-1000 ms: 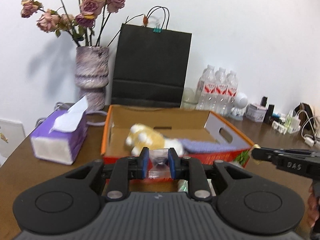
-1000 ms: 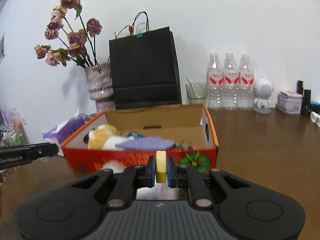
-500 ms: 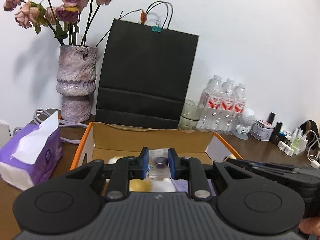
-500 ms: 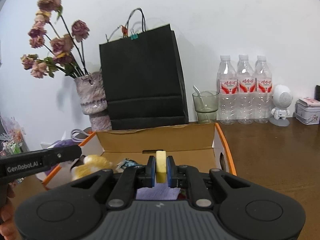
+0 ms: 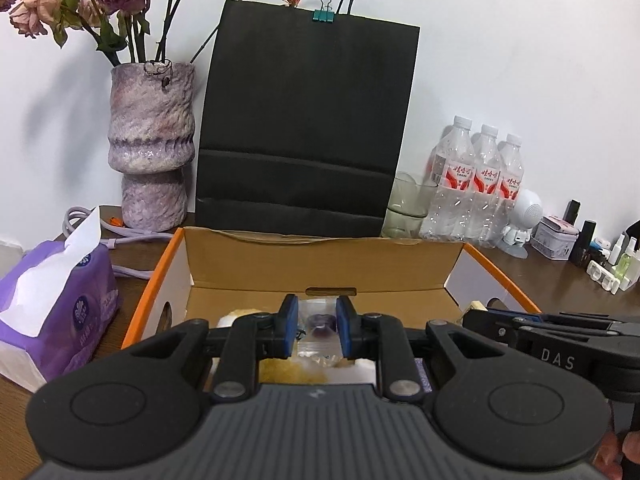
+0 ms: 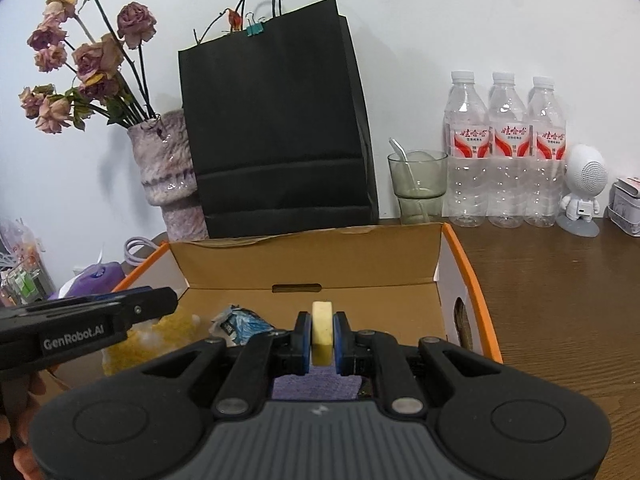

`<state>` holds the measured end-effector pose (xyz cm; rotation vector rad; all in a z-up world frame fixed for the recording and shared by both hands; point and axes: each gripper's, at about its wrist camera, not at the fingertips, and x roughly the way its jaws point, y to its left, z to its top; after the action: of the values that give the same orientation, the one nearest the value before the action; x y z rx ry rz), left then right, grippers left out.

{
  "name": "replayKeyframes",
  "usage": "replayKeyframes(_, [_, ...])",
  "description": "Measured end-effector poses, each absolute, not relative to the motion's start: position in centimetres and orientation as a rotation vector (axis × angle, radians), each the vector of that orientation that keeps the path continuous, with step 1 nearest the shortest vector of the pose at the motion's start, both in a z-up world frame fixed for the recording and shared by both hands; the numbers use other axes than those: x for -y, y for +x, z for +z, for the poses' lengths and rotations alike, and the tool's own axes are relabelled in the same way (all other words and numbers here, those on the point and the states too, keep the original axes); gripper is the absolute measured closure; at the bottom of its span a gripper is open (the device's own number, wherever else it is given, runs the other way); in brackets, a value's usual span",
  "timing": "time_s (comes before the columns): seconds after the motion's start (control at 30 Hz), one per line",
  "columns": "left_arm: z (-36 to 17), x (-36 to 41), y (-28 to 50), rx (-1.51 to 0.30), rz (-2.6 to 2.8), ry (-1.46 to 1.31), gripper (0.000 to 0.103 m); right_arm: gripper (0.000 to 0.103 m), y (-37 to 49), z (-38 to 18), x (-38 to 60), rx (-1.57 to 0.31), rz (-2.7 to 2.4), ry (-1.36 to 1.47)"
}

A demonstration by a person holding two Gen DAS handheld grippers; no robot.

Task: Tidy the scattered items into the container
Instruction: 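Carry both held items over the box and open both tools inside, then move both tools back toward the items beside the box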

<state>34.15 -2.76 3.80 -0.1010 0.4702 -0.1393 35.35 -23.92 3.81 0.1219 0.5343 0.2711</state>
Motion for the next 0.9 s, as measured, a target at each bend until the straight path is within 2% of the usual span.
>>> replayKeyframes(0.2, [3.8,2.9,34.1,-0.48,-0.136,-0.1,0.081,0.093,35.2,4.0,23.8,-0.531,0.273,0.109])
replayKeyframes(0.27, [4.0,2.9,33.9,-0.47,-0.123,-0.1,0.075,0.089,35.4,4.0,23.7,-0.547,0.267,0.094])
replayKeyframes(0.3, [4.2,2.9,33.8,-0.462,-0.112,-0.099,0.055,0.081,35.4,4.1,23.6,-0.555,0.258,0.078])
replayKeyframes(0.33, [4.3,2.9,33.7,-0.459,-0.098,-0.099,0.038,0.052,35.4,4.2,23.5,-0.561,0.247,0.057])
replayKeyframes(0.37, [4.5,2.9,33.6,-0.454,-0.076,-0.099,0.004,0.032,35.3,4.3,23.4,-0.564,0.234,0.04])
replayKeyframes(0.4, [4.6,2.9,33.5,-0.444,-0.048,-0.096,0.0,0.0,35.2,4.5,23.3,-0.559,0.221,0.026])
replayKeyframes(0.9, [4.8,2.8,33.6,-0.457,0.004,-0.069,0.0,0.0,35.0,4.9,23.0,-0.566,0.193,-0.004])
